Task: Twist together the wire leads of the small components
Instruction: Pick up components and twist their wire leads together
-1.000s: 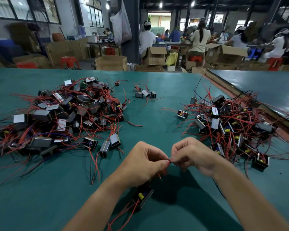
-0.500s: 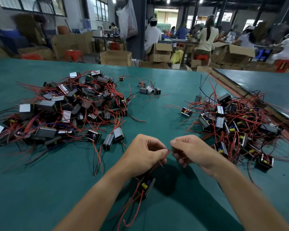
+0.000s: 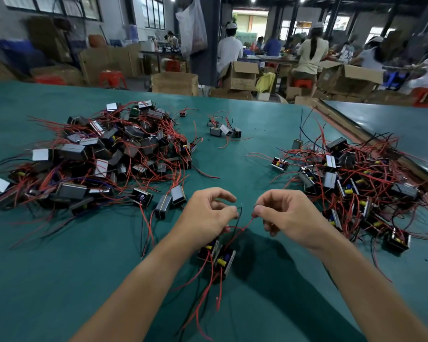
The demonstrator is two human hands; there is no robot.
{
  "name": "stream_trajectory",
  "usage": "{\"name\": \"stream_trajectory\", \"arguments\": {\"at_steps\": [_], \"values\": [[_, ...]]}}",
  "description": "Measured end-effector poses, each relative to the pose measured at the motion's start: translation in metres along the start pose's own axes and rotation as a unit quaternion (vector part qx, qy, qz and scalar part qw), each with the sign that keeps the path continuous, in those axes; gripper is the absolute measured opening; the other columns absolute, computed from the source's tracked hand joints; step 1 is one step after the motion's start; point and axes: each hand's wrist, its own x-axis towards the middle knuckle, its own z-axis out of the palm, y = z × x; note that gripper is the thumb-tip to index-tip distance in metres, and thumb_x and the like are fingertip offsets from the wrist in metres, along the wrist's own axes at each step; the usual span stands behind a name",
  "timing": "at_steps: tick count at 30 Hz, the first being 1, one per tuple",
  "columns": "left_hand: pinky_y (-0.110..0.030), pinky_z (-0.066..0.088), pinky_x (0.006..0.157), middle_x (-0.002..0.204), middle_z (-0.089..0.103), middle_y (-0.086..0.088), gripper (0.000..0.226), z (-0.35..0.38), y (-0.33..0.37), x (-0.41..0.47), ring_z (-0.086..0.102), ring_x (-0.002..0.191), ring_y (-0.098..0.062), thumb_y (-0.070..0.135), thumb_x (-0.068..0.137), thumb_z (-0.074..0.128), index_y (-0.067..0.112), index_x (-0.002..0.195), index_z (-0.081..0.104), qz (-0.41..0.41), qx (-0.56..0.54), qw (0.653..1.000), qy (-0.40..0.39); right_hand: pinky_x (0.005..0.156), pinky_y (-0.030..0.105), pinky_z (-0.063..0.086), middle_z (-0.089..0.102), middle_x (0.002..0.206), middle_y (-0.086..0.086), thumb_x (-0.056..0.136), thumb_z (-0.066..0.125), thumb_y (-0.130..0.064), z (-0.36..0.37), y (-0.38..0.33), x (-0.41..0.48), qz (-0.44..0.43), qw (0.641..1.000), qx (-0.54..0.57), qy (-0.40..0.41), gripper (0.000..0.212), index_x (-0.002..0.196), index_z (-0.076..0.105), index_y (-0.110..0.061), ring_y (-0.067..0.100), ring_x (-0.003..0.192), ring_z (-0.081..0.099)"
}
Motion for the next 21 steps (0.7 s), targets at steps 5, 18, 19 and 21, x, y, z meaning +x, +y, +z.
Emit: {"name": "stream_trajectory", "arguments": {"at_steps": [5, 18, 19, 21], "values": [[-0.03, 0.056, 0.072, 0.077, 0.072, 0.011, 0.009, -0.014, 0.002, -0.001, 0.067, 0.072, -0.014, 0.017, 0.079, 0.071, 0.025, 0.08, 0.074, 0.07, 0.178, 0.981, 0.041, 0.041, 0.021, 0.043, 0.075, 0.073, 0.011, 0.09, 0.063, 0.003, -0.003, 0.001, 0.0, 0.018, 1.0, 0.018, 0.002, 0.013, 0.079, 0.062, -0.003, 0.012, 0.042, 0.052], [-0.027, 0.048, 0.059, 0.067, 0.073, 0.002, 0.007, -0.012, 0.001, -0.003, 0.054, 0.056, -0.003, 0.022, 0.082, 0.076, 0.016, 0.079, 0.079, 0.116, 0.192, 0.974, -0.029, 0.039, 0.017, 0.035, 0.073, 0.067, 0.011, 0.087, 0.067, 0.001, -0.001, 0.007, 0.002, -0.001, 1.0, 0.025, -0.002, 0.016, 0.074, 0.066, -0.008, 0.011, 0.037, 0.04], [-0.026, 0.046, 0.059, 0.065, 0.073, 0.002, 0.008, -0.012, 0.0, -0.002, 0.054, 0.055, -0.003, 0.022, 0.083, 0.076, 0.016, 0.078, 0.079, 0.109, 0.183, 0.977, -0.017, 0.04, 0.019, 0.036, 0.072, 0.065, 0.01, 0.086, 0.068, 0.001, -0.001, 0.007, 0.001, -0.01, 1.0, 0.021, -0.011, 0.017, 0.073, 0.067, -0.01, 0.011, 0.038, 0.041], [-0.022, 0.043, 0.054, 0.062, 0.072, 0.003, 0.011, -0.011, -0.003, -0.002, 0.051, 0.049, -0.003, 0.023, 0.085, 0.073, 0.017, 0.078, 0.079, 0.098, 0.176, 0.979, -0.013, 0.041, 0.024, 0.036, 0.064, 0.055, 0.006, 0.083, 0.073, 0.0, -0.002, 0.009, 0.0, -0.035, 0.999, 0.006, -0.012, 0.018, 0.07, 0.071, -0.013, 0.015, 0.041, 0.042]]}}
